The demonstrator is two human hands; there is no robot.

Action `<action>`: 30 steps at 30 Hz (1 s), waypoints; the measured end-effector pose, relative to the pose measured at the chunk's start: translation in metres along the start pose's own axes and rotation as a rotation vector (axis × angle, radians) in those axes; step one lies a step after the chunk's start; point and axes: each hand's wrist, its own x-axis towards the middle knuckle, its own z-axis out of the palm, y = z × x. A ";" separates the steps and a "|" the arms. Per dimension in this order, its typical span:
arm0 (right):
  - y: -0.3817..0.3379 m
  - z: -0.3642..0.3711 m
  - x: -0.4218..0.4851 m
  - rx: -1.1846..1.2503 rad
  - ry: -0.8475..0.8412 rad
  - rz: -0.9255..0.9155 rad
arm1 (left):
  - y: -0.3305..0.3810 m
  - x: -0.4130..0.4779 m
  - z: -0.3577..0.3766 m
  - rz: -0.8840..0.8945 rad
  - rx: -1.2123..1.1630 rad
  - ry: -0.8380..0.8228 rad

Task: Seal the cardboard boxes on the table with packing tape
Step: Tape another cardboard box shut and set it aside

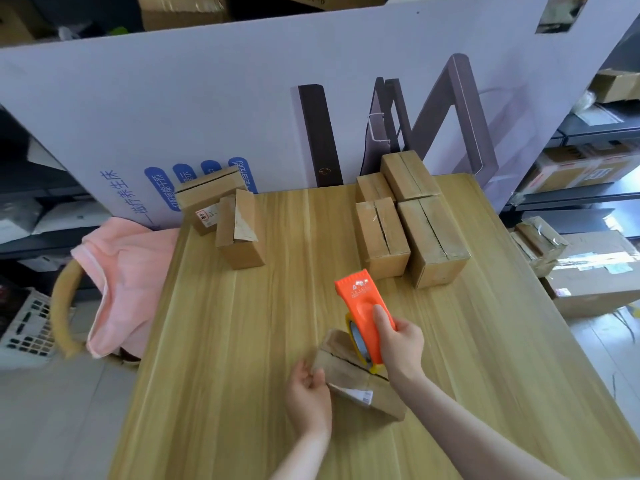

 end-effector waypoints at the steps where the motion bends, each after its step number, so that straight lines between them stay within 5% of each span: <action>1: -0.002 -0.002 0.002 0.055 -0.004 0.023 | -0.001 -0.001 -0.001 0.022 0.053 0.002; 5: -0.013 -0.032 0.007 0.245 0.120 0.026 | 0.021 0.009 0.003 0.632 0.350 -0.050; 7: -0.015 -0.050 0.009 0.237 0.166 -0.008 | 0.044 0.013 0.017 0.870 0.516 -0.330; 10: -0.016 -0.070 0.009 0.185 0.176 -0.042 | 0.068 0.014 0.041 0.971 0.924 -0.751; 13: -0.015 -0.080 0.002 0.128 0.136 -0.060 | 0.065 0.017 0.041 0.824 1.126 -0.643; 17: -0.011 -0.083 -0.006 0.107 0.007 -0.049 | 0.043 0.021 0.005 0.345 0.915 -0.371; 21: -0.015 -0.081 -0.014 0.034 -0.107 -0.093 | 0.056 0.017 -0.009 0.308 0.585 -0.327; 25: -0.024 -0.081 -0.019 -0.030 -0.177 -0.151 | 0.127 0.016 -0.018 0.093 -0.071 -0.554; 30: -0.032 -0.078 -0.022 -0.123 -0.210 -0.201 | 0.173 0.020 -0.036 0.028 -0.131 -0.856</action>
